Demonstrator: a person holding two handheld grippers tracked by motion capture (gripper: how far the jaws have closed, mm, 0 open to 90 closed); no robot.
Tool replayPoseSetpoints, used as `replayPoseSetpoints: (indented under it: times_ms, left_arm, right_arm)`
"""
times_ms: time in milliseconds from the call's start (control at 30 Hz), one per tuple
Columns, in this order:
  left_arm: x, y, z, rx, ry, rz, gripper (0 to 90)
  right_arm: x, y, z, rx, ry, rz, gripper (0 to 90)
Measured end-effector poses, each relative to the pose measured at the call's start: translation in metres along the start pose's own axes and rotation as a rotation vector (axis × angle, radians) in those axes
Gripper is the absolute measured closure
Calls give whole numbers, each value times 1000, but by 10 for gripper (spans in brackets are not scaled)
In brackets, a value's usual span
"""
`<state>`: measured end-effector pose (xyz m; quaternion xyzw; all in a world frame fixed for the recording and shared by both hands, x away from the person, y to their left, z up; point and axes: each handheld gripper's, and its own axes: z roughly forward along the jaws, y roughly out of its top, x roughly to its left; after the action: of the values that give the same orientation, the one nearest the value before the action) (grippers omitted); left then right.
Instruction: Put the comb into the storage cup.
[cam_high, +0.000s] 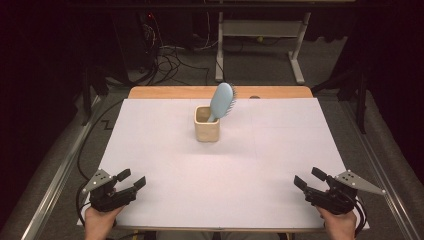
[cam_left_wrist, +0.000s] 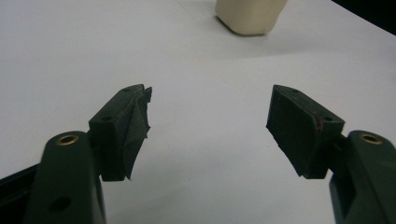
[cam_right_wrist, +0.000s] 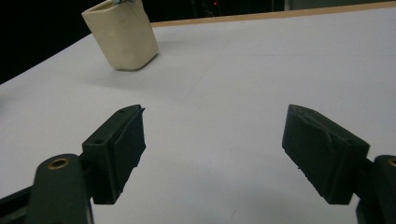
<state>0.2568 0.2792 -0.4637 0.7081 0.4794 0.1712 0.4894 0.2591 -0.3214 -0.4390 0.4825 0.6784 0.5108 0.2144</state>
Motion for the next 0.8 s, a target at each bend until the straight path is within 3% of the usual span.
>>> replayPoseSetpoints:
  times_ms: [800]
  left_arm:
    - [0, 0, 0, 5, -4, -2, 297]
  right_arm:
    - [-1, -17, -1, 21, -17, -10, 220]
